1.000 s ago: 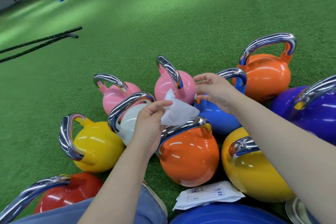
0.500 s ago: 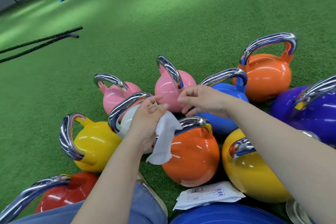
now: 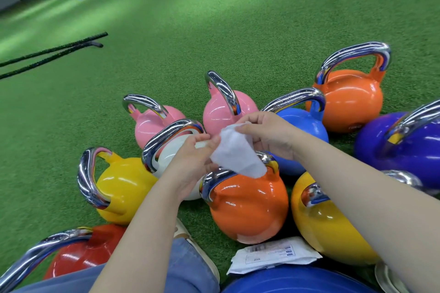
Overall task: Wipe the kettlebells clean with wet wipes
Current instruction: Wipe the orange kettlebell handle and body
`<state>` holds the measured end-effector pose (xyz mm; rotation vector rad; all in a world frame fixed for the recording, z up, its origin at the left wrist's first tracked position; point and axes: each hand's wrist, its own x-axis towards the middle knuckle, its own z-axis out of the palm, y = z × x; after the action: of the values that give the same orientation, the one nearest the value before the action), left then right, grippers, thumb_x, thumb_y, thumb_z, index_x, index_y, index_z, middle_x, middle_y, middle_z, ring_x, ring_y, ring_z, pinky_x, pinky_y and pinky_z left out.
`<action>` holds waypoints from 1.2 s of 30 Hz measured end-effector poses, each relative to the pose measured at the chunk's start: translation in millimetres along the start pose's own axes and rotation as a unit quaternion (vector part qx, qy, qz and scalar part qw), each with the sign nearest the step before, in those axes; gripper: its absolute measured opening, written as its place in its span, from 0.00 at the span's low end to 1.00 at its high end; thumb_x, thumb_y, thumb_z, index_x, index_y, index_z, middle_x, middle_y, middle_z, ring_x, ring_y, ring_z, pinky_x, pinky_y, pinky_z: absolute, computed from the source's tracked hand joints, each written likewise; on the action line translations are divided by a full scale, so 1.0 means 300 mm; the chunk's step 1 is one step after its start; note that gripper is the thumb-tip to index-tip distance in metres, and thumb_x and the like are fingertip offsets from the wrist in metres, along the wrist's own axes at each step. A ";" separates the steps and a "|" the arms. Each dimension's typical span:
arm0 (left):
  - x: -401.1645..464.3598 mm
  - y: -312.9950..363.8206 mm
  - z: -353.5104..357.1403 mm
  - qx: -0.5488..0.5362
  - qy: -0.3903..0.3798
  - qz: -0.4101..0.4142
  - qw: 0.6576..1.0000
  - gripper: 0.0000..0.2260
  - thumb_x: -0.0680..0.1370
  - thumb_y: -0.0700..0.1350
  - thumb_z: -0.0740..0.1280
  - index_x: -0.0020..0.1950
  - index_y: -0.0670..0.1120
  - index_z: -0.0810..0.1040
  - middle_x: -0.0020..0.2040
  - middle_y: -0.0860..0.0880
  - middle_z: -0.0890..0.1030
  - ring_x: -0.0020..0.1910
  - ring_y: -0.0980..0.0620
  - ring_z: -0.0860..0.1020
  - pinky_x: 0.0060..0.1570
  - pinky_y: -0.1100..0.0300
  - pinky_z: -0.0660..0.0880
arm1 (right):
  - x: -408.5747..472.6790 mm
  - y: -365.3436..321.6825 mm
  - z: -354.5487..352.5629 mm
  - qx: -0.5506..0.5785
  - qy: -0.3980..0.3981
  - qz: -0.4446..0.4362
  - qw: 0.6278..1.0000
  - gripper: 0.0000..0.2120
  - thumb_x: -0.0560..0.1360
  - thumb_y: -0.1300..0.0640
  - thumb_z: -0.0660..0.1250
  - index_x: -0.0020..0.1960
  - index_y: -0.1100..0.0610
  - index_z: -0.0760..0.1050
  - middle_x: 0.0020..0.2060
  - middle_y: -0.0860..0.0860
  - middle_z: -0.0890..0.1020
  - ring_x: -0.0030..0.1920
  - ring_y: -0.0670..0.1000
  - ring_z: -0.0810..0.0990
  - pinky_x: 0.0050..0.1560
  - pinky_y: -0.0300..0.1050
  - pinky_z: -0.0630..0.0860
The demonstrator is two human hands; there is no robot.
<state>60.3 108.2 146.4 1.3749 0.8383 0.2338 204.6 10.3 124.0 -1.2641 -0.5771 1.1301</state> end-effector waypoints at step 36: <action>0.041 -0.114 -0.108 0.456 -0.022 -0.001 0.890 0.16 0.81 0.46 0.57 0.43 0.37 0.77 0.44 0.38 0.79 0.43 0.45 0.74 0.44 0.55 0.69 | 0.159 0.031 0.189 -0.547 -0.195 0.233 0.780 0.18 0.82 0.55 0.51 0.67 0.63 0.65 0.52 0.57 0.70 0.51 0.54 0.67 0.51 0.45 0.64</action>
<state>37.3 132.7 111.1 2.2420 0.9535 -0.2397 171.4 77.0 119.6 -2.2726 -1.4226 1.5486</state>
